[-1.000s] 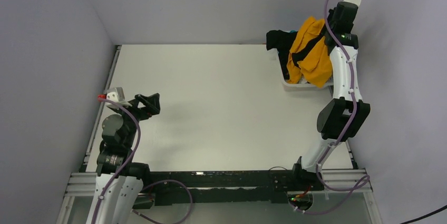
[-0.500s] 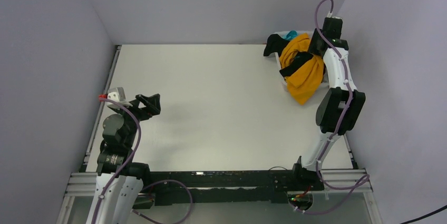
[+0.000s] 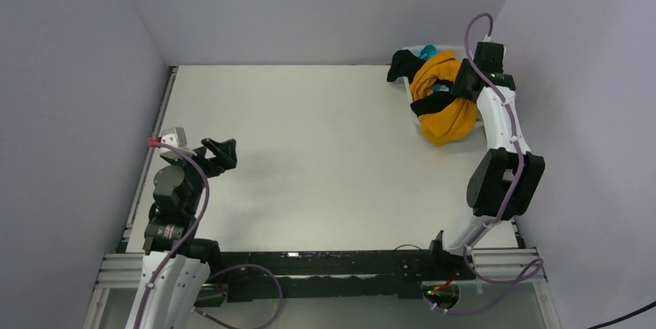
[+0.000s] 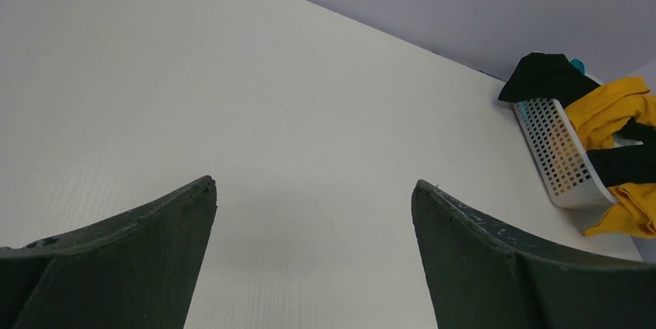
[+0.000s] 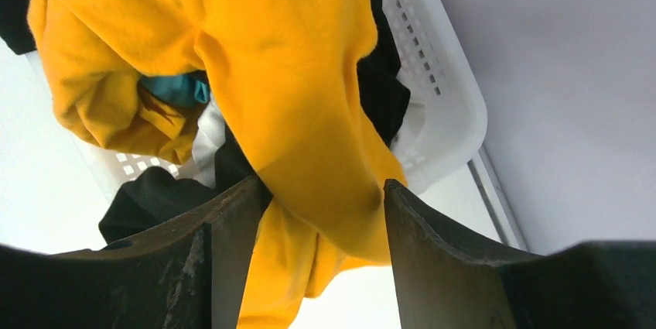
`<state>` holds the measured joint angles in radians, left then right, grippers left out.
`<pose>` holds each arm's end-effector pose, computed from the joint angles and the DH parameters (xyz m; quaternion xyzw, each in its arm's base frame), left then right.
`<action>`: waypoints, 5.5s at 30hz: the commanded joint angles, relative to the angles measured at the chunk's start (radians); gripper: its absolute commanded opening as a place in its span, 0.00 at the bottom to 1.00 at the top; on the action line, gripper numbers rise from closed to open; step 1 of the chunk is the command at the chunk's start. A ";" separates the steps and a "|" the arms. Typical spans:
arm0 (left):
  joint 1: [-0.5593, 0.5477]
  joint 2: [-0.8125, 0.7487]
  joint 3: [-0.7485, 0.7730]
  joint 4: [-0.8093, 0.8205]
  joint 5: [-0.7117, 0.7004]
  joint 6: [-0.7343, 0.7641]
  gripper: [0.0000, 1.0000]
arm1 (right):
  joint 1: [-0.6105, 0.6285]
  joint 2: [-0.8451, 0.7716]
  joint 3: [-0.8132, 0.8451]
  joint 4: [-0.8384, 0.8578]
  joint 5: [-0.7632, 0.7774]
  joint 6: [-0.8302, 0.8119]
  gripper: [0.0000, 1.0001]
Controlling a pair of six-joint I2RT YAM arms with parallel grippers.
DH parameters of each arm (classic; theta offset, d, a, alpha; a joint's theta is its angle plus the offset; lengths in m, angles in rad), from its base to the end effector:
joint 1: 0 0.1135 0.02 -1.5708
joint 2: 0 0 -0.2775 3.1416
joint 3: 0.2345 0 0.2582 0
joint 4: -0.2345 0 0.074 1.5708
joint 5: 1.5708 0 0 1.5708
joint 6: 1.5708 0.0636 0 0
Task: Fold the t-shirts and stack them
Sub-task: Grab crumpled tshirt from bin with the right arm
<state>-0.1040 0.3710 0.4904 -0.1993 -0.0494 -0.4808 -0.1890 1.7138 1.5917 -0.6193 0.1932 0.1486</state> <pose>0.1402 -0.0115 0.2926 -0.1540 0.7184 -0.1781 0.6545 0.4070 -0.0903 0.3250 0.1914 0.8915 -0.0964 0.3992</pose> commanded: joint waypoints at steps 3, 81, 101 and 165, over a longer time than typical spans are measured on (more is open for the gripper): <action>0.004 0.009 -0.010 0.052 0.009 0.020 0.99 | -0.005 -0.098 -0.091 0.058 0.009 0.039 0.61; 0.004 0.124 0.004 0.127 0.025 0.009 0.99 | -0.025 0.094 0.702 0.497 -0.119 -0.078 0.00; 0.003 0.191 0.010 0.141 0.038 0.006 0.99 | -0.025 0.111 0.627 0.412 -0.014 -0.058 0.01; 0.004 0.293 0.011 0.169 0.021 0.020 0.99 | 0.279 0.551 0.559 0.482 0.381 -0.613 0.37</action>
<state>-0.1040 0.6655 0.4789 -0.0742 -0.0242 -0.4648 0.1017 2.2990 2.0842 -0.2211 0.5114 -0.5220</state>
